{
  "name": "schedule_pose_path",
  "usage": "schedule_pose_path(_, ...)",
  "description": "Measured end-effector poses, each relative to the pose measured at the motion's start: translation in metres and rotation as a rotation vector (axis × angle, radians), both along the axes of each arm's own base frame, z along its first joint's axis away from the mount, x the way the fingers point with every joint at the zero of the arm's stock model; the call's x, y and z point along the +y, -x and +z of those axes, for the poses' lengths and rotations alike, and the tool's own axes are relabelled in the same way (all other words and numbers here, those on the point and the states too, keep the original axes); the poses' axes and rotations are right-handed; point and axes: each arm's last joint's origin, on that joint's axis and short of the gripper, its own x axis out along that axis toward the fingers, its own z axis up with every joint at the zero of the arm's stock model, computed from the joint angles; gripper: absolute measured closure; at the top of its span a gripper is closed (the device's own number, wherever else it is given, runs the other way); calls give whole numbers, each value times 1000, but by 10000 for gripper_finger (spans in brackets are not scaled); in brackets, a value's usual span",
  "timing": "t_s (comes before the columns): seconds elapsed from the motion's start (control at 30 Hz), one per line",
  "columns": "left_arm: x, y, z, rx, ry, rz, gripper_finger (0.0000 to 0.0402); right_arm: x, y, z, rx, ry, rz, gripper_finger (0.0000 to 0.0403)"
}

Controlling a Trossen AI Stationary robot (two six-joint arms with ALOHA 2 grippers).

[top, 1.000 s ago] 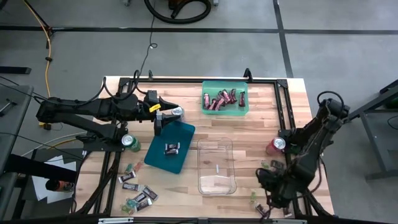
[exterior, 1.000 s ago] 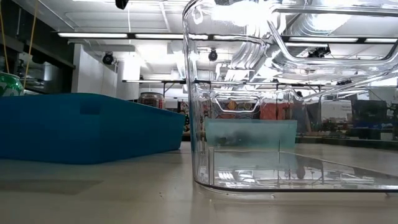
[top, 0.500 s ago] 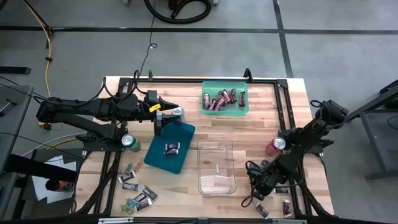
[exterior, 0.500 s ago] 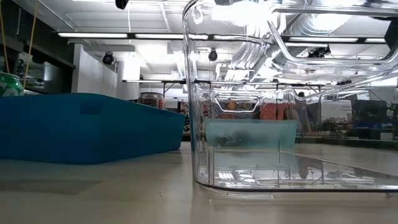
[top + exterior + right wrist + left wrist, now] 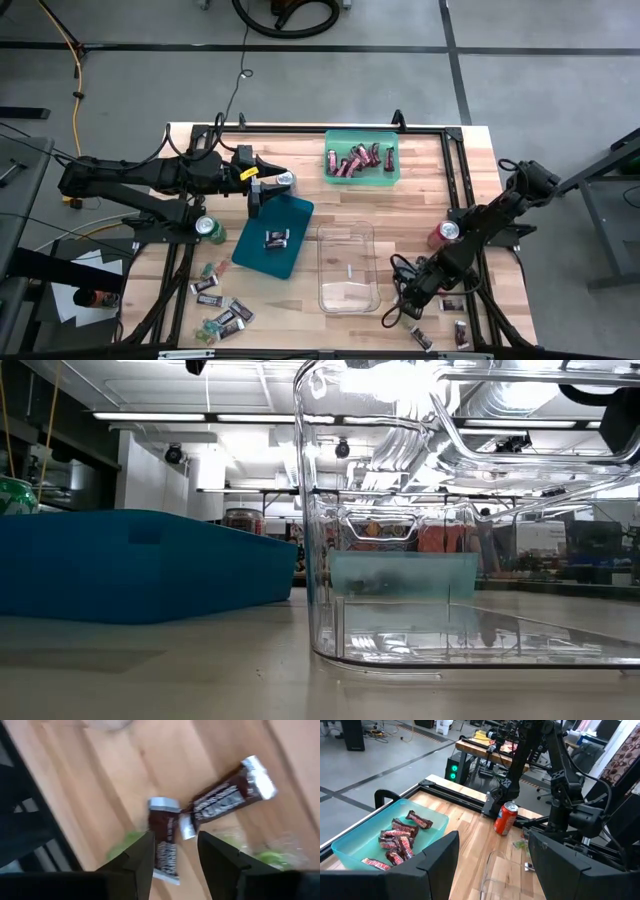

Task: Sort candy
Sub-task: Put the chocolate bar into the blue bin

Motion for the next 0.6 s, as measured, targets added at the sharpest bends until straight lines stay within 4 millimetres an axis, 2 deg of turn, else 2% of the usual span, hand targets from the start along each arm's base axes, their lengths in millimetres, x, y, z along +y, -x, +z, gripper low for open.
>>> schedule_pose_path(0.2, 0, 0, 0, 0, 0, 0, 175, -1, 0, 0, -9, 14, -29, 256)
schedule_pose_path(0.3, 0, 0, 0, 0, 0, 0, 175, -9, -4, -1, -11, 56, -153, 256)
schedule_pose_path(0.43, 0, 0, 0, 0, 0, 0, 175, -20, -9, -2, 63, 31, -359, 256)
schedule_pose_path(0.6, 0, 0, 0, 0, 0, 0, 175, -24, -12, -3, 113, -8, -423, 256)
